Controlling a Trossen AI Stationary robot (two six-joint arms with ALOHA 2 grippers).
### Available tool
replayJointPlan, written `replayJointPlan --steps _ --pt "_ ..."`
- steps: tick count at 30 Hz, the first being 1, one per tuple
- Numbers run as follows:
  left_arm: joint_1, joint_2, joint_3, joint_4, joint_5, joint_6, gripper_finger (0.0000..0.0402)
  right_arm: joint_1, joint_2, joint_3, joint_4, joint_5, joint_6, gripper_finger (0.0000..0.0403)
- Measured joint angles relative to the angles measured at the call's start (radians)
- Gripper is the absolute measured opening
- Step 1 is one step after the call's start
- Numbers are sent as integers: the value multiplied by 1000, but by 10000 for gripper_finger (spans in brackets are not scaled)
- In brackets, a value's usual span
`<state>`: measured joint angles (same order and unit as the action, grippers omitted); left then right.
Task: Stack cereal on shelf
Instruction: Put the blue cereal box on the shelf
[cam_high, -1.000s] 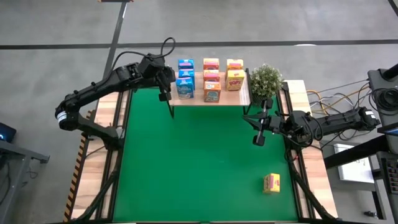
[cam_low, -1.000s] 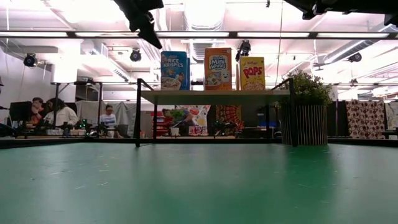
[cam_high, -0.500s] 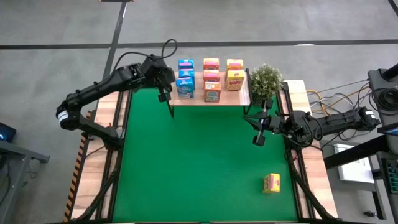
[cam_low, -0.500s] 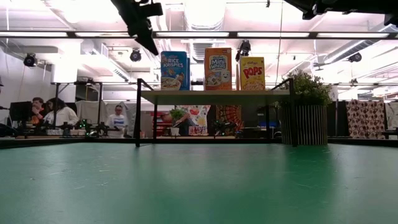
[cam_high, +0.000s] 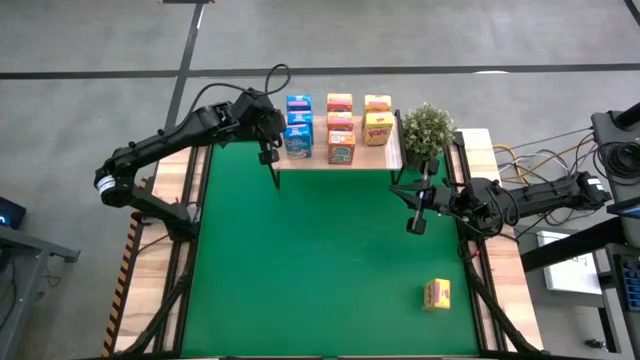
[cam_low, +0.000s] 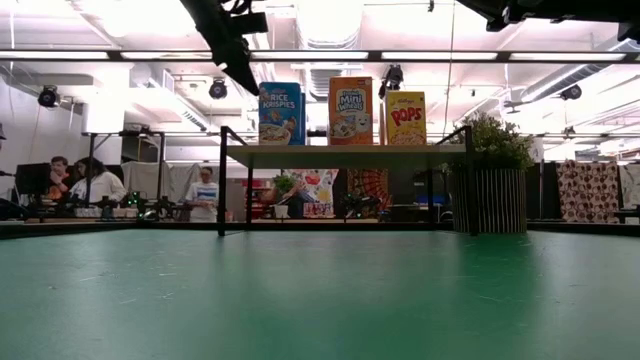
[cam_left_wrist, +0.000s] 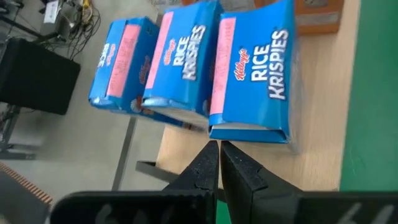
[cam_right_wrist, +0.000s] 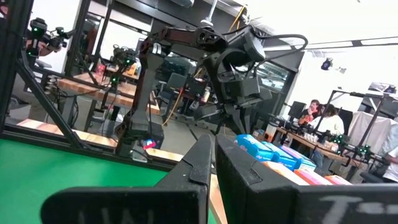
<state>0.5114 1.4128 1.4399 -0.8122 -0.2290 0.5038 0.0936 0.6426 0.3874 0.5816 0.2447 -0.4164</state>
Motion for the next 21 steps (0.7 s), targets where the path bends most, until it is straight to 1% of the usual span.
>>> replayJointPlan --steps 5,21 --pt "0 -2 0 12 30 -2 0 0 0 0 0 0 -1 12" --pt "0 -2 0 48 31 -20 0 0 0 0 0 0 -3 12"
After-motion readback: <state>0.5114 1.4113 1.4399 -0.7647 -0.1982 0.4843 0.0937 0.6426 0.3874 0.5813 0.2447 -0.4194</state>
